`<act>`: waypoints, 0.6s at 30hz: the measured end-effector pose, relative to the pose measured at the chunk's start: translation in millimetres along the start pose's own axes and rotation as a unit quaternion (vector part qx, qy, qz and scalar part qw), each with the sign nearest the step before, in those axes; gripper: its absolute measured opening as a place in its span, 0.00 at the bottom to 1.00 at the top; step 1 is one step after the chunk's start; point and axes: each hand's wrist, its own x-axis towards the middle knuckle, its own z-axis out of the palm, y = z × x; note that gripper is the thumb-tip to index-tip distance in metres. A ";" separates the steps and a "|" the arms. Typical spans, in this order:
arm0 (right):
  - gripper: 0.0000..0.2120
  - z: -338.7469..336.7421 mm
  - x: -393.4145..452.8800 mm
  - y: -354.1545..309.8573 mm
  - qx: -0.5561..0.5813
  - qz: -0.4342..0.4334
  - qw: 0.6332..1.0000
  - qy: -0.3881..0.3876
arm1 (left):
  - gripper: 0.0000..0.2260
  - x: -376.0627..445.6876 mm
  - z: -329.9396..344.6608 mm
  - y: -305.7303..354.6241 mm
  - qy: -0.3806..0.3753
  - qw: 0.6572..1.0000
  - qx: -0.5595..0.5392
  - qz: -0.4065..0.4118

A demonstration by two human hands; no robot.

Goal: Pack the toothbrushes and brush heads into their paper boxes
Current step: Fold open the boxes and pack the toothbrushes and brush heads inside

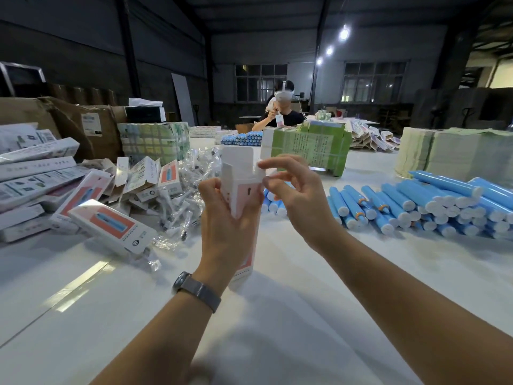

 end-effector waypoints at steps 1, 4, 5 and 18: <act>0.12 4.1 0.6 5.8 0.019 0.026 0.999 0.022 | 0.21 2.5 -2.5 -0.8 0.023 1.000 0.019 0.003; 0.11 27.1 3.8 32.4 0.014 0.131 0.989 0.060 | 0.21 11.5 -13.1 -3.0 0.083 0.995 0.056 0.026; 0.12 37.2 5.9 43.2 -0.043 0.147 0.988 0.021 | 0.20 15.0 -17.2 -2.7 0.098 0.992 0.068 0.040; 0.14 105.9 17.3 83.4 -0.516 0.062 0.807 -0.280 | 0.23 26.3 -29.5 -7.3 0.156 0.984 0.079 0.040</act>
